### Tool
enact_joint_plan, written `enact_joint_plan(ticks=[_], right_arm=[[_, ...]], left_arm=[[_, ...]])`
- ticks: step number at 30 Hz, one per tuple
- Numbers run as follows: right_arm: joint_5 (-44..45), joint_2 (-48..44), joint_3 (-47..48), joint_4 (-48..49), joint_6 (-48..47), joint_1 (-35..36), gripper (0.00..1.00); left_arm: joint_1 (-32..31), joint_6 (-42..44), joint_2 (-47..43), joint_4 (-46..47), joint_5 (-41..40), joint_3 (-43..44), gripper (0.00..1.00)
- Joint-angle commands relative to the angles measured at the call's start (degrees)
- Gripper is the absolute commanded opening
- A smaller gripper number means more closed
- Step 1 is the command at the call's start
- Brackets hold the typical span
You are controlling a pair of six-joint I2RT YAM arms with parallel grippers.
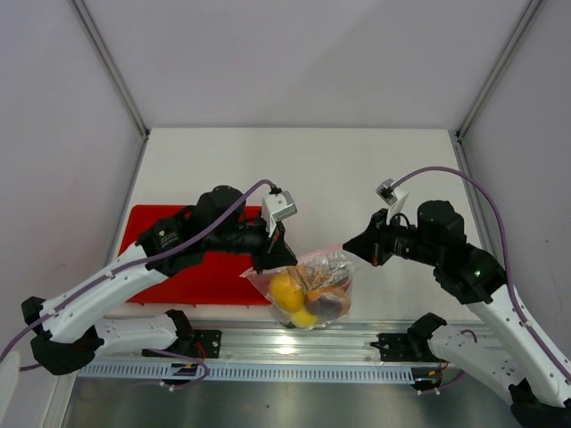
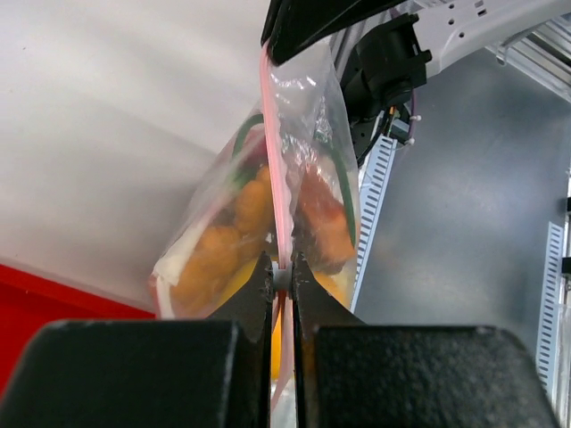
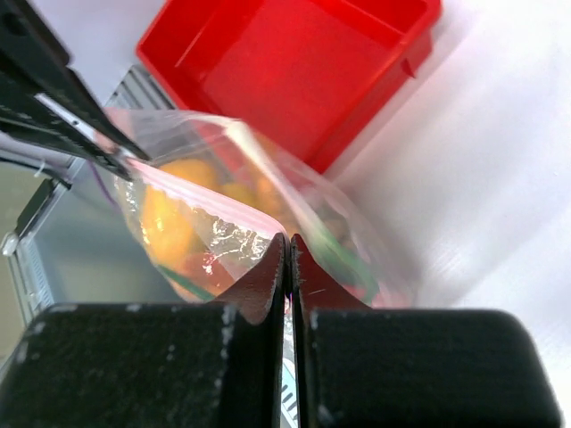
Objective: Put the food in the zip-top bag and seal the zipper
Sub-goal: Zip the zipper food storage bag at the center of the board.
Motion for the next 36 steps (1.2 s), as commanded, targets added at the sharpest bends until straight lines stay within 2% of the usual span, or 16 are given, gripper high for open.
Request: enact_joint_plan(ticks=[1,16,28,34,36], right_arm=[[8.0,-0.5,2.2,-3.2,-1.8,-1.2,0.0],[10.3,-2.0,3.6,-5.8,-2.9,-1.5,0.0],[10.8,-2.7,3.9,-6.6,-3.0,-1.5,0.0],[11.2,-1.9,4.9,-5.8,-2.3,-1.5,0.0],[12.4,-1.2,5.6,-6.0,-2.3,-1.5,0.0]], left_arm=[[0.2,1.1,-4.1,-6.0,-2.1,2.8,0.01],[0.2,-1.4,-12.6,-13.9,-7.1,1.0,0.01],[0.2,-3.6,-15.6,-19.1,-12.1,2.2,0.01],[0.2,-3.1,-14.6,-15.2,-11.7,2.6,0.01],[0.2,-2.5,-13.2,-13.3,-11.6,2.8,0.04]])
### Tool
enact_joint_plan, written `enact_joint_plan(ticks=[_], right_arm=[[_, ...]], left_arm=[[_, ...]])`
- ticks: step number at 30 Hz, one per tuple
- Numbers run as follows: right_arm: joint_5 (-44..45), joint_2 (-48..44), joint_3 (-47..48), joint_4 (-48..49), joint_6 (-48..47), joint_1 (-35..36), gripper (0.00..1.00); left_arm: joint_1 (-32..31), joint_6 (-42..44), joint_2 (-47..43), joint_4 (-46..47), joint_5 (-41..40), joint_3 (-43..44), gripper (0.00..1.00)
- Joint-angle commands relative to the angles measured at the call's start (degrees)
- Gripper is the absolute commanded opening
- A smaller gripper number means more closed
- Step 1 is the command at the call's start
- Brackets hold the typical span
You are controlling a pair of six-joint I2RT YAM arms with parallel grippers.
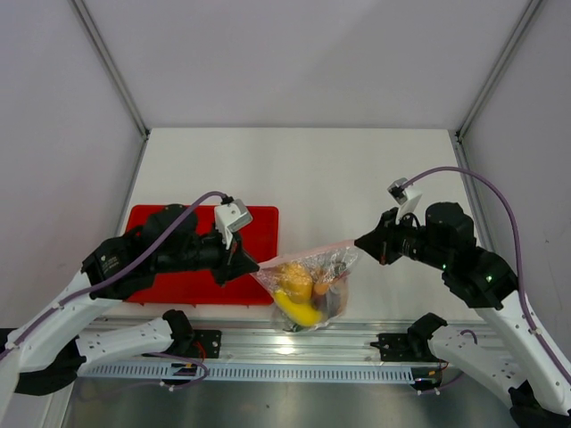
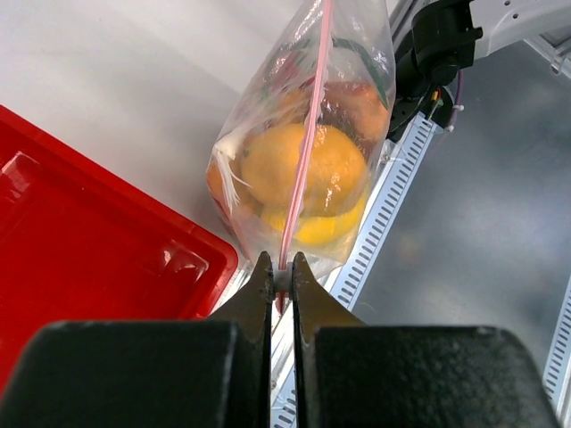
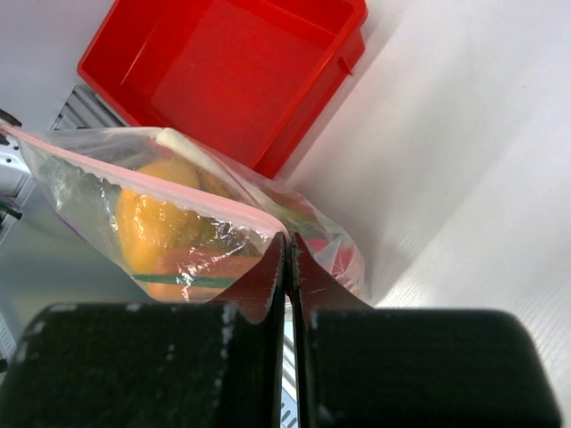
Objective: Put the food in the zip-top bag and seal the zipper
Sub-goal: Zip the zipper food storage bag at the center of the board, then place the zipper food storage bag at the center of the board.
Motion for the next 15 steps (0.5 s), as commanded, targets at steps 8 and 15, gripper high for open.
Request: enact_joint_plan(ticks=[8,15], right_arm=[[10.3,2.3,7.3,-1.6,-1.3,-0.8,0.0],[13.1,4.1,7.2,-1.5,-1.9,-1.7,0.0]], left_arm=[[0.5,1.8,11.4,9.7,-2.5,6.9,0.64],[0.6,1.2,18.2,16.3,-19.4,10.2,0.99]])
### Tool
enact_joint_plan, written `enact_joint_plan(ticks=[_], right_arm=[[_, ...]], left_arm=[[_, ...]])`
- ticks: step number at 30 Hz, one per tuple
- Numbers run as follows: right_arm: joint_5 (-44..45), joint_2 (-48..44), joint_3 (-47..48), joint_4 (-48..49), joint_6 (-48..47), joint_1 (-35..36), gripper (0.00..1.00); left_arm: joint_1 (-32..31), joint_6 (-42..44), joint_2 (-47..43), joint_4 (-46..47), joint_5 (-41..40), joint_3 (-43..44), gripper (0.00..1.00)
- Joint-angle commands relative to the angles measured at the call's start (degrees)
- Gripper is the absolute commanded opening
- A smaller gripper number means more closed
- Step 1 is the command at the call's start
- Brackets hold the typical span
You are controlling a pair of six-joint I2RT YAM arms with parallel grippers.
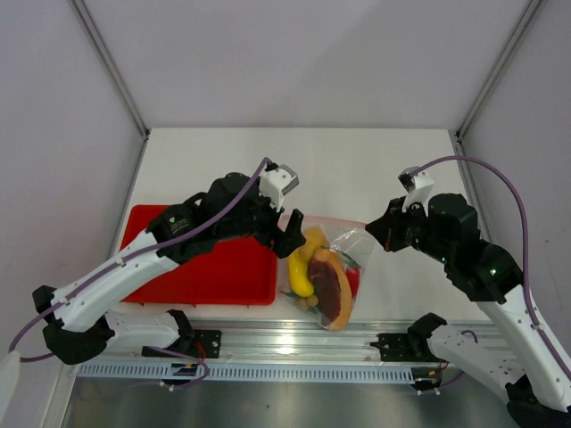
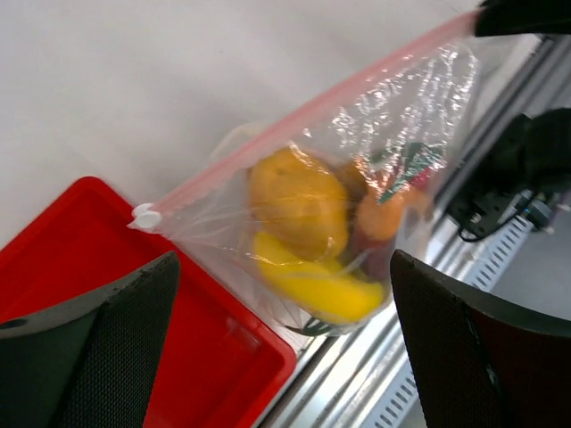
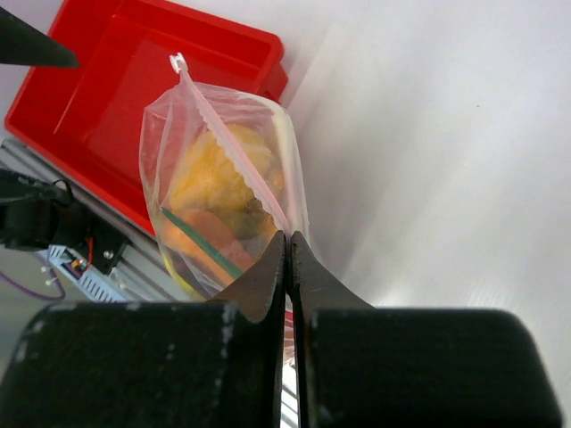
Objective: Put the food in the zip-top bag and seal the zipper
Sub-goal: Place the zipper food storage bag at the center of the board, then reset both arms
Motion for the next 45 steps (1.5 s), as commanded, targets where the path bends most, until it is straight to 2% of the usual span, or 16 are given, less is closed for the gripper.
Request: enact_joint_plan(ticks=[1,7,12,22,27,29,30,31,33,35,36,40,41,44,45], right_arm=[[3.5,1.3,1.2,1.7,-0.7,-0.9,0.0],[6.2,4.3,-3.3,7.1,-0.9,-4.3,0.0],[8.9,9.0,-7.7,13.2,-1.8,-10.3,0.0],[10.8,15.1,-17.7,25.8,0.0,-22.2,0.0],[8.7,21.3,-18.7,28.9,0.6,-24.6,0.01],[8.6,22.6,-18.4,29.0,0.7,-24.6,0.14],[8.6,23.2,-18.4,29.3,0.7,-24.6,0.38],[8.8,23.3,-18.4,29.3,0.8,-24.6,0.47],[10.2,23.7,-17.6,28.2,1.0,-24.6,0.61],[11.9,23.3,-15.6,25.7,1.5,-24.6,0.69],[13.3,22.2,-14.9,24.4,1.5,-24.6,0.99],[15.1,17.0,-10.1,15.7,4.3,-23.7,0.99],[14.9,15.6,-9.3,11.0,5.7,-23.1,0.99],[14.4,9.4,-8.7,3.3,13.1,-18.2,0.99],[15.1,7.8,-9.4,1.3,17.7,-14.3,0.99]], left_arm=[[0.4,0.0,-1.0,7.0,-12.0,2.6,0.99],[0.4,0.3,-5.8,13.8,-8.7,-0.3,0.99],[0.3,0.1,-9.2,13.7,-5.3,-1.8,1.0],[0.3,-4.5,-21.2,16.7,-1.1,-15.0,1.0],[0.3,-7.2,-27.0,16.2,0.1,-21.0,1.0],[0.4,-8.0,-28.6,15.9,0.6,-22.9,1.0],[0.3,-9.0,-30.0,15.9,1.0,-24.1,1.0],[0.4,-9.3,-30.6,16.1,1.3,-25.0,0.99],[0.4,-9.6,-32.0,15.0,0.3,-25.7,0.99],[0.3,-10.1,-32.8,14.3,-0.4,-25.9,0.99],[0.3,-10.2,-33.8,14.1,-0.4,-26.0,0.99],[0.4,-11.9,-36.1,13.6,-0.5,-27.2,0.99],[0.3,-13.0,-36.7,13.7,-0.4,-28.5,1.0],[0.4,-16.8,-39.9,16.6,0.9,-33.8,1.0],[0.3,-18.1,-40.7,18.8,1.4,-35.1,1.0]])
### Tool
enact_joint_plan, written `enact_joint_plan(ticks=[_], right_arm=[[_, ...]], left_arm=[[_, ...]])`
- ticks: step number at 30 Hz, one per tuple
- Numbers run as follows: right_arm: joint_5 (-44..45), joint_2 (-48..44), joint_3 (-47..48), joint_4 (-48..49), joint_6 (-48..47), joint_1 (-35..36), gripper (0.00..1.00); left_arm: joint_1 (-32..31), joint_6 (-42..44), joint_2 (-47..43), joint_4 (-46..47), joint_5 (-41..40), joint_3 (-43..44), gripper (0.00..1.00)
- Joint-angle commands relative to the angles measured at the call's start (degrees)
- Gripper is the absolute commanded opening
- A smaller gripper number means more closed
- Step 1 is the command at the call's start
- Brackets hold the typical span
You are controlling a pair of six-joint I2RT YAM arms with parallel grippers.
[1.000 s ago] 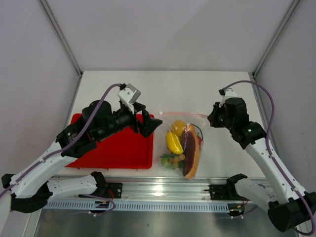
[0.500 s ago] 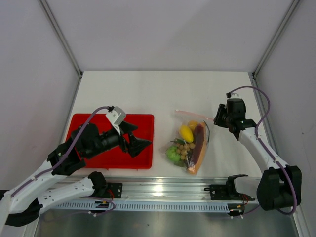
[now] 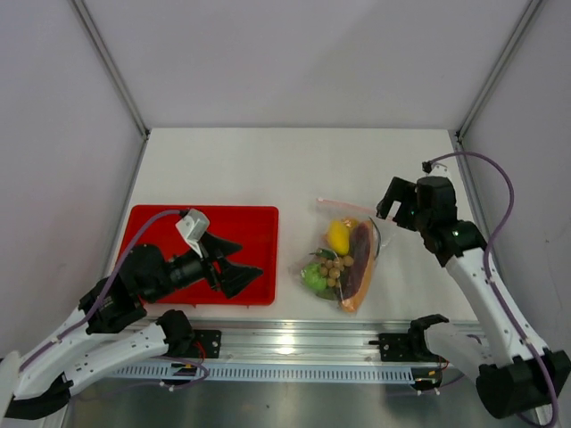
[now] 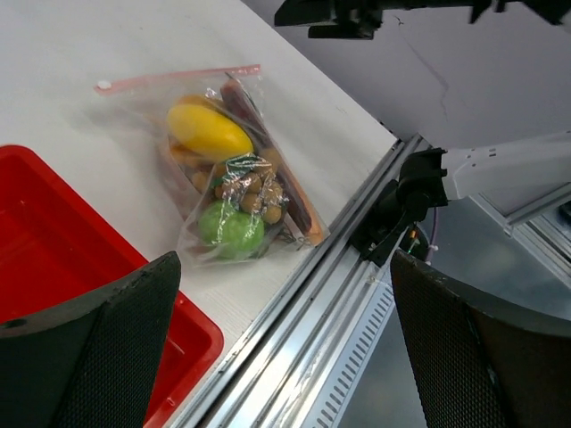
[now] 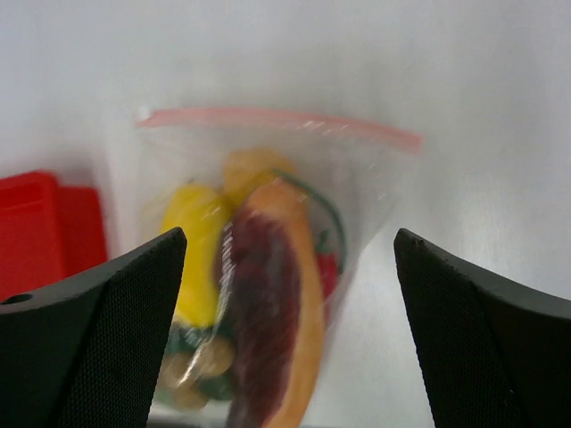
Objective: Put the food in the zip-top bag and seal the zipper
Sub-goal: Reset both arms
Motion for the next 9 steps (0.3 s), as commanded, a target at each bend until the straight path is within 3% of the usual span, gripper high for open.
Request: enact_joint_plan(ticks=[1,5,9], right_arm=[[3.5,-8.3,1.4,-12.4,12.3,8.2,0.99],[10.8,-15.1,1.0,-21.6,18.8,18.0,0.99],[10.3,-24.1,-1.9,-21.1,21.0,23.2,1.0]], left_arm=[[0.2,-6.5,-2.6,5.1,2.7,-5.3,1.0],[0.3,-13.5,-8.9,11.0,4.7,-16.2,0.99],[0.2,-15.7,-15.3,16.9,8.2,-22.6,0.99]])
